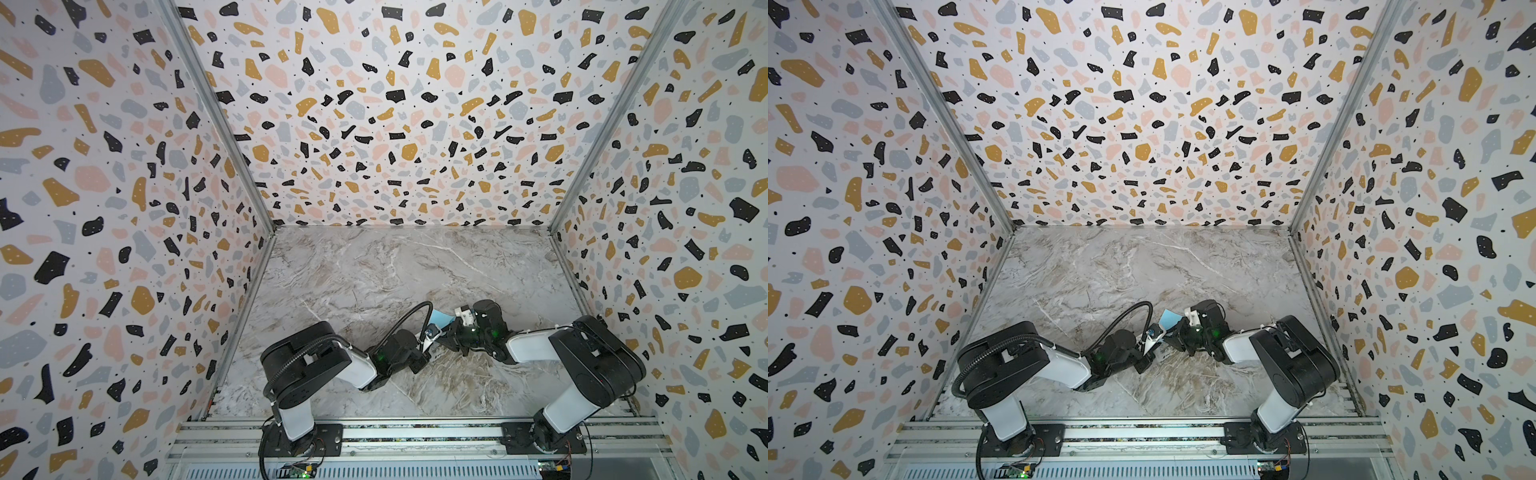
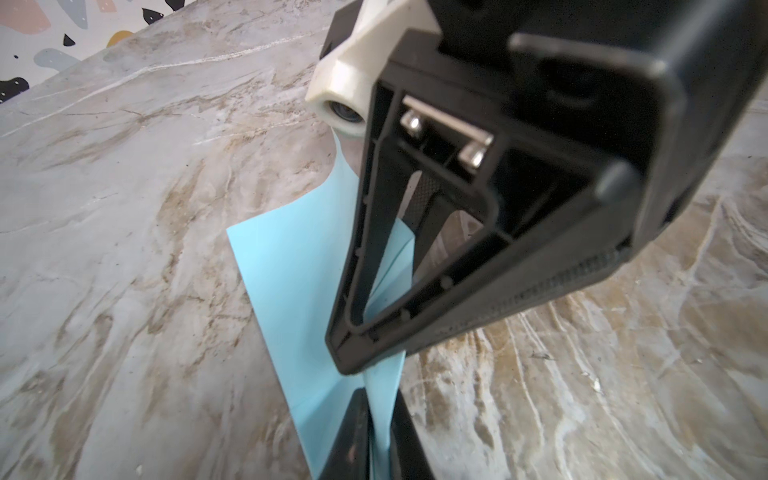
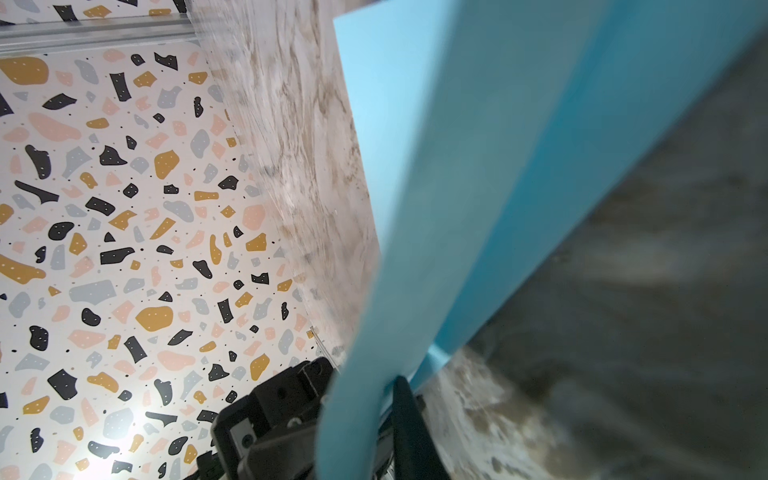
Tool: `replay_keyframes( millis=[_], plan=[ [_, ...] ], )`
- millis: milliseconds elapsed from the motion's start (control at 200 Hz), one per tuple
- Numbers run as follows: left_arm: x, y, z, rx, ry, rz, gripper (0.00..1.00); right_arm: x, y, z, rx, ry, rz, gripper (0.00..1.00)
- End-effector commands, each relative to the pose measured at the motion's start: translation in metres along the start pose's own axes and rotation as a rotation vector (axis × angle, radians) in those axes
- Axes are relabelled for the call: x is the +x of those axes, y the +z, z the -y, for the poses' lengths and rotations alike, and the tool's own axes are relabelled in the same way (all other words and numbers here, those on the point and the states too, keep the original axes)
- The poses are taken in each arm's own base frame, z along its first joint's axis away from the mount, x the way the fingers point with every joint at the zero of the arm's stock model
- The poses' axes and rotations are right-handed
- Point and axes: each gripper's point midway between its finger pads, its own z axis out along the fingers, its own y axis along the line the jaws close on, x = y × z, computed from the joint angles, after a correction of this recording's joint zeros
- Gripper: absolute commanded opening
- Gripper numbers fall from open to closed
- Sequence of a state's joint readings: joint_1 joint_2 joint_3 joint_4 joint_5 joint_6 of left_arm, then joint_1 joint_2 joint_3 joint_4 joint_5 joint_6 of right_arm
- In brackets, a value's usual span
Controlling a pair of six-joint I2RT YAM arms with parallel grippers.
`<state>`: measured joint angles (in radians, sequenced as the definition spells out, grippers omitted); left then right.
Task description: Fold a paper plane with a square sheet of paper (pick it up from the middle)
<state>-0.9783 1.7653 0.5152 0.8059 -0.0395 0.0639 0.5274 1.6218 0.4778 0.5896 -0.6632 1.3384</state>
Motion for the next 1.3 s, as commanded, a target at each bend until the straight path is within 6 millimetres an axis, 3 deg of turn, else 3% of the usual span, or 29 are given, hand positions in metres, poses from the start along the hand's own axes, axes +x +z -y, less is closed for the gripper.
replay_keyframes(
  millis=[0,200,340,586,731,941,1297],
  plan=[
    [-0.006,0.004,0.002,0.002,0.005,0.012,0.09,-0.004,-0.004,-0.014,-0.019,-0.03,0.005,0.23],
    [-0.009,0.005,0.007,0.031,-0.004,0.011,0.03,-0.014,-0.019,-0.018,-0.006,-0.085,0.06,0.52],
    [-0.008,0.006,0.011,0.054,-0.02,0.004,0.0,-0.028,-0.038,-0.015,0.015,-0.139,0.128,0.6],
    [-0.005,0.006,0.016,0.085,-0.076,-0.013,0.0,-0.053,-0.076,0.003,0.08,-0.186,0.244,0.63],
    [-0.001,0.006,0.017,0.093,-0.135,-0.023,0.0,-0.061,-0.088,0.01,0.115,-0.199,0.281,0.63],
    [0.009,0.008,0.02,0.101,-0.212,-0.046,0.0,-0.06,-0.089,0.013,0.12,-0.2,0.281,0.63],
    [0.0,0.004,0.021,0.133,-0.344,-0.026,0.0,-0.056,-0.089,0.014,0.114,-0.23,0.274,0.63]
  ],
)
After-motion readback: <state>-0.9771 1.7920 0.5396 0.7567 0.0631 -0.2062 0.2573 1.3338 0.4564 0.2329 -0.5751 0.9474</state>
